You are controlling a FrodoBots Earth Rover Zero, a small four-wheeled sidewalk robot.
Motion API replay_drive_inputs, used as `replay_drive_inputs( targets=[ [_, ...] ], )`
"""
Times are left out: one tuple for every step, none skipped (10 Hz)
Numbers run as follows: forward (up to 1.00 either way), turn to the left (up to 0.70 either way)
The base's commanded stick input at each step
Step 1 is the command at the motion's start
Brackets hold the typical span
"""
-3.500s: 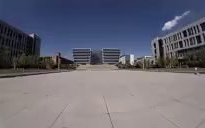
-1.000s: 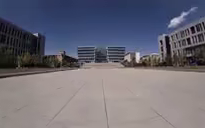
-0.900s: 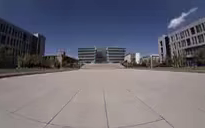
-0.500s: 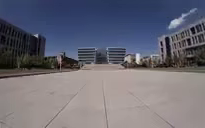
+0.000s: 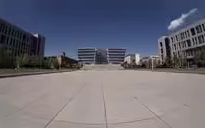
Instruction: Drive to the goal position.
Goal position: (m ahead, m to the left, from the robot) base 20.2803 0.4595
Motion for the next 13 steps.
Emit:
replay_drive_inputs(
  targets=[
    [0.70,0.01],
    [0.70,0.01],
    [0.70,0.01],
    [0.70,0.01],
    [0.70,0.01],
    [0.70,0.01],
    [0.70,0.01],
    [0.70,0.01],
    [0.70,0.01],
    [0.70,0.01],
    [0.70,0.01],
    [0.70,0.01],
    [0.70,0.01]
  ],
)
